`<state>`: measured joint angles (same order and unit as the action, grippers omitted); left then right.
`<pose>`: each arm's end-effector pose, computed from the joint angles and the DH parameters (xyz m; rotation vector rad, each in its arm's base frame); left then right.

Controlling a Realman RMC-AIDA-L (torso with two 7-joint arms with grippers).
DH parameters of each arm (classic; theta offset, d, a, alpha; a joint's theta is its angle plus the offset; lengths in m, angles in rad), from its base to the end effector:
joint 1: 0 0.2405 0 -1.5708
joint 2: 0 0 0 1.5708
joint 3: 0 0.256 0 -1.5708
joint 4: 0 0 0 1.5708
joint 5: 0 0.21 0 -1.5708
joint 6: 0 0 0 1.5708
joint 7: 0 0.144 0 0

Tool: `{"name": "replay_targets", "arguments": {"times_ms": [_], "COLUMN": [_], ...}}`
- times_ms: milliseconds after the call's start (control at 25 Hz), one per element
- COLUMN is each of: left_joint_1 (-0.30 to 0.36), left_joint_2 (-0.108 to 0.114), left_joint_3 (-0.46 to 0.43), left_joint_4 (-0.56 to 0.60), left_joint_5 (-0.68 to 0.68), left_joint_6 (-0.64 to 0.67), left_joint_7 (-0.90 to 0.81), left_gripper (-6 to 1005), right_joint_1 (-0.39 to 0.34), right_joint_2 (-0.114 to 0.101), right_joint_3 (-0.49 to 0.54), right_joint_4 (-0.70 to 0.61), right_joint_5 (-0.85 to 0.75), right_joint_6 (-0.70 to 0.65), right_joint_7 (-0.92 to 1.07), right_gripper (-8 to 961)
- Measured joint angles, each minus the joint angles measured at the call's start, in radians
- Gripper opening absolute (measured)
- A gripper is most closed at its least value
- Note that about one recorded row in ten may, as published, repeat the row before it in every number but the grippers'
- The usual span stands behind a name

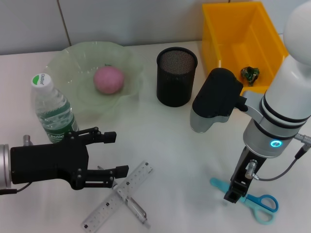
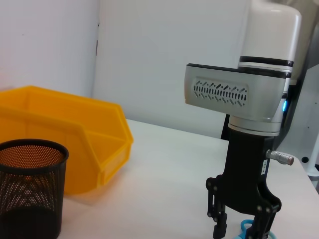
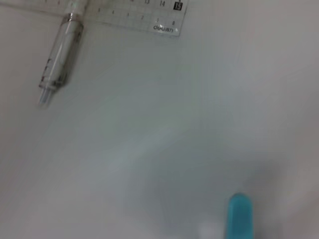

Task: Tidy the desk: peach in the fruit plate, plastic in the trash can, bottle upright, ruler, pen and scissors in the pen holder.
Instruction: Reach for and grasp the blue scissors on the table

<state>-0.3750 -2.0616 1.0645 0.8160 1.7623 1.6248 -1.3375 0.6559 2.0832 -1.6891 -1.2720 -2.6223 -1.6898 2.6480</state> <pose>-0.2471 0.2917 -0.0088 -2.9081 -0.3816 -0.7308 0.1794 0.3127 -0.0476 -2.7077 0.8255 -0.9828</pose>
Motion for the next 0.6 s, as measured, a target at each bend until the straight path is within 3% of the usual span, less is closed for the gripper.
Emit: {"name": "replay_targets", "arguments": {"times_ms": [600], "left_joint_1": [0.002], "left_joint_2": [0.0], "left_joint_3": [-0.021], "left_joint_4": [0.0], "left_joint_5": [0.003], "left_joint_6": [0.004], "left_joint_7": [0.012], "left_gripper": [873], "right_joint_1": [0.004], "right_joint_2": [0.0], "right_joint_3": [-0.01], "right_joint_4": [-0.003], "right_joint_5": [0.004], "right_joint_6": [-0.008], "right_joint_7": [-0.001], "right_gripper": [459]}}
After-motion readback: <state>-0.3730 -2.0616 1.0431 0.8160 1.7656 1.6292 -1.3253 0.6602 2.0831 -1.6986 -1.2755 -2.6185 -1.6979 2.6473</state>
